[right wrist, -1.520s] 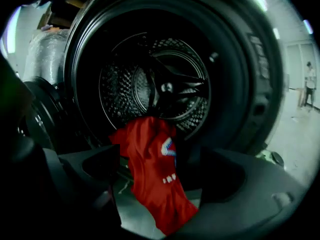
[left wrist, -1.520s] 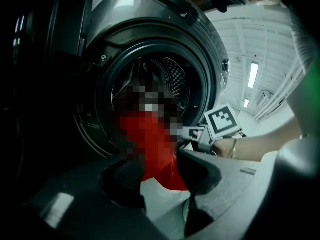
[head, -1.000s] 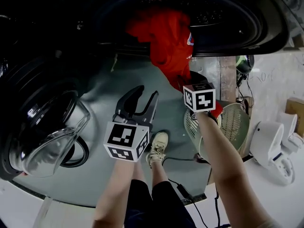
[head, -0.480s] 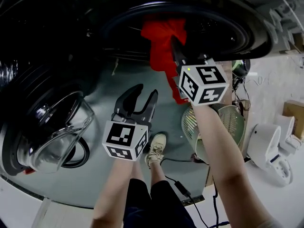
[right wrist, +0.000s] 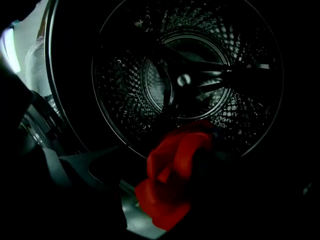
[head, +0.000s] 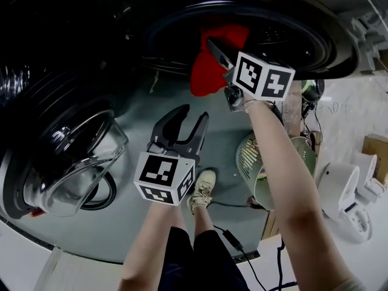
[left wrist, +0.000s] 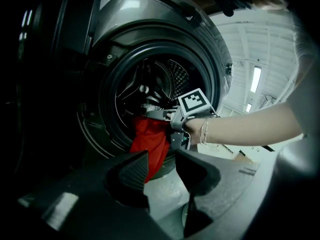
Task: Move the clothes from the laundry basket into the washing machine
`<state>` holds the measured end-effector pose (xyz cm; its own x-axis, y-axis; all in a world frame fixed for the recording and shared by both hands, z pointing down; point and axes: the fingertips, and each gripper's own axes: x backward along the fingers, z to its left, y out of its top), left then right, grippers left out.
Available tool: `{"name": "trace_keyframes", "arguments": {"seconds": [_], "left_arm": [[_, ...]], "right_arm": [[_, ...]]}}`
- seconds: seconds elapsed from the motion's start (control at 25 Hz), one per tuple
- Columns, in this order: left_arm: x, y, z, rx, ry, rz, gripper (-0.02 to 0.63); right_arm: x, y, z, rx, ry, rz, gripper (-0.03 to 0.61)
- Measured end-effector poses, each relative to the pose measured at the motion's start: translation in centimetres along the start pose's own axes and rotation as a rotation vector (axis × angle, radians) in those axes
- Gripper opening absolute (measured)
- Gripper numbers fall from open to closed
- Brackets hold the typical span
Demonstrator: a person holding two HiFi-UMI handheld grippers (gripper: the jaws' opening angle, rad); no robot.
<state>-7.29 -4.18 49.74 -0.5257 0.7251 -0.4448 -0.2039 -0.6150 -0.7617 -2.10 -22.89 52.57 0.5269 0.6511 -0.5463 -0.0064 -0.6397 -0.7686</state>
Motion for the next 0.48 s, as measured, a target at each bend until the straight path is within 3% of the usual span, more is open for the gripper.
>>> {"name": "trace_keyframes", "arguments": {"seconds": [0.28, 0.36, 0.48], "left_arm": [[0.3, -1.1, 1.0, 0.015, 0.011, 0.020, 0.176], [0.4, -1.3, 1.3, 0.021, 0.019, 0.022, 0.176], [0.3, -1.6, 1.8, 0.022, 0.023, 0.023, 0.176]], "right_arm": [[5.9, -4.4, -2.6, 0.007, -0.125, -0.017, 0.400], [6.2, -7.6, -3.3, -0.031, -0.152, 0.038, 0.403], [4.6, -13.1, -3.9, -0.069, -0.156, 0.168, 0.462]]}}
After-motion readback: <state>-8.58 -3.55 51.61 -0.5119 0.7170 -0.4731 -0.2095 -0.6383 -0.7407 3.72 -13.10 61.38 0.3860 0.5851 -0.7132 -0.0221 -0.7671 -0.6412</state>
